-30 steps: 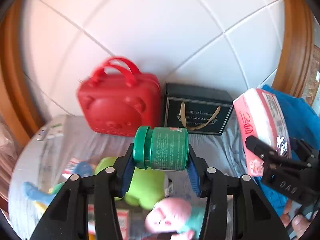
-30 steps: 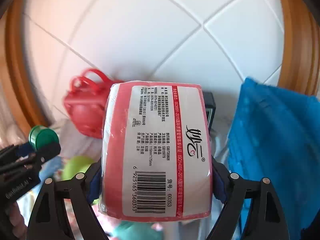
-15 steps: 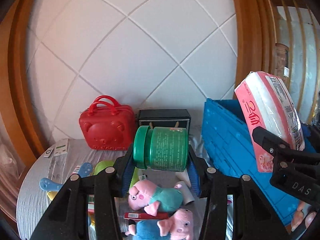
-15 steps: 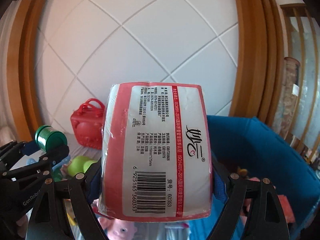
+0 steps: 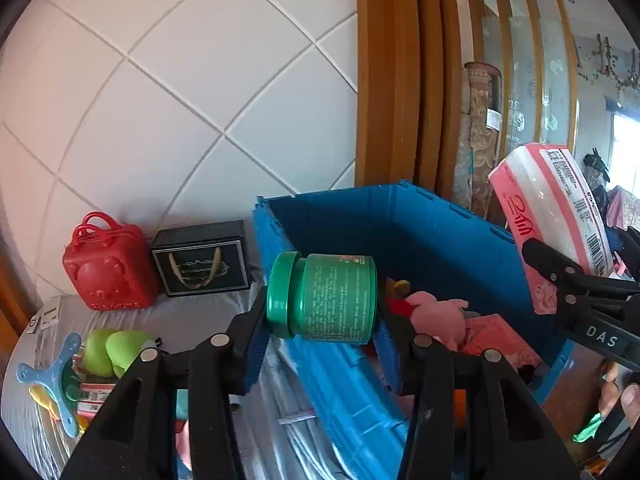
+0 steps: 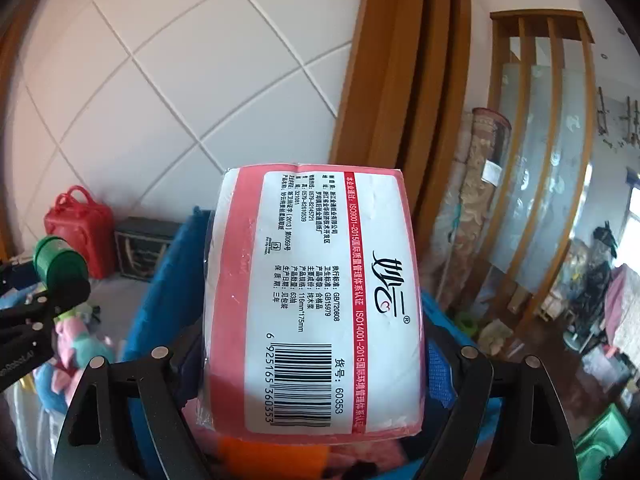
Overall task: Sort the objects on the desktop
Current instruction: 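Carry the green jar and tissue pack into the blue crate and release both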
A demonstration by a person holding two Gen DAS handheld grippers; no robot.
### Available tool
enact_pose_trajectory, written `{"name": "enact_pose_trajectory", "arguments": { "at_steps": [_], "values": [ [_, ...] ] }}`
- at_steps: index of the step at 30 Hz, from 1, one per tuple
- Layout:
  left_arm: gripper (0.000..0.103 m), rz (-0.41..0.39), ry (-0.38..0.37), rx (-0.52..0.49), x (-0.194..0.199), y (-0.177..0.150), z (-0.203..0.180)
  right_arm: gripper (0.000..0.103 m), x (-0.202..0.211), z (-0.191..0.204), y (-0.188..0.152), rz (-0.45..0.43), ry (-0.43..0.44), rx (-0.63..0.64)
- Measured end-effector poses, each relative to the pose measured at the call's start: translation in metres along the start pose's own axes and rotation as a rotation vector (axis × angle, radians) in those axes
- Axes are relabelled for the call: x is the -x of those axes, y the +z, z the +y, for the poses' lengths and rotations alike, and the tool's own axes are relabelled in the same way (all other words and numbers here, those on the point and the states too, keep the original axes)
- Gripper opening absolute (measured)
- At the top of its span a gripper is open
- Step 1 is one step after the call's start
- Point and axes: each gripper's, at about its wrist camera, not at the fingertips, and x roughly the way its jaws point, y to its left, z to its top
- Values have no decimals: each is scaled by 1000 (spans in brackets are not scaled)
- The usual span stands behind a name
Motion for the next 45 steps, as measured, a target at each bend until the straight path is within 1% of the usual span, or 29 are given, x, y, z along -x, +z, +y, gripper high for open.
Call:
{"name": "enact_pose_trajectory", "arguments": {
  "at_steps": [1,5,9,12,17,19,21,22,23,24,26,27,29,30,31,35,39,42,45],
  "values": [
    [46,14,-3,-8,-7,2,-15,86,-15,-18,-6,30,-9,2],
    [46,92,-2,-47,-39,5,-68,86,-62,-53,-24,101,-25,12],
    [46,168,-13,-87,-64,0,-111,86,-97,-75,-45,147,-64,36],
    [46,194,4,-111,-76,-2,-129,86,-116,-88,-52,169,-68,64],
    [46,213,34,-104,-85,-4,-139,86,-135,-95,-63,203,-49,82],
    [46,210,47,-95,-85,-1,-139,86,-135,-92,-63,212,-45,89],
    [46,200,56,-88,-86,0,-140,87,-126,-81,-64,204,-37,95],
    [47,195,51,-77,-85,0,-139,88,-125,-81,-63,199,-54,107],
    [49,201,52,-69,-85,0,-138,88,-123,-78,-62,195,-71,116],
    [53,203,51,-68,-86,0,-138,88,-122,-78,-62,189,-83,121],
    [68,193,57,-65,-84,0,-137,90,-121,-79,-61,185,-86,117],
    [71,180,63,-62,-81,0,-136,91,-120,-81,-61,189,-79,114],
    [79,160,65,-56,-74,0,-136,95,-118,-80,-60,182,-85,122],
    [80,154,61,-54,-71,0,-135,102,-117,-79,-60,175,-92,129],
    [80,150,58,-53,-69,0,-135,103,-116,-78,-59,168,-98,133],
    [81,139,63,-40,-57,-2,-131,103,-110,-76,-59,166,-91,133],
    [81,125,43,-11,-37,-8,-122,103,-89,-73,-62,156,-63,120],
    [81,95,32,5,-17,-13,-116,103,-67,-72,-64,154,-38,98],
    [81,61,29,19,2,-16,-112,103,-39,-70,-66,132,-13,55]
  ]
}}
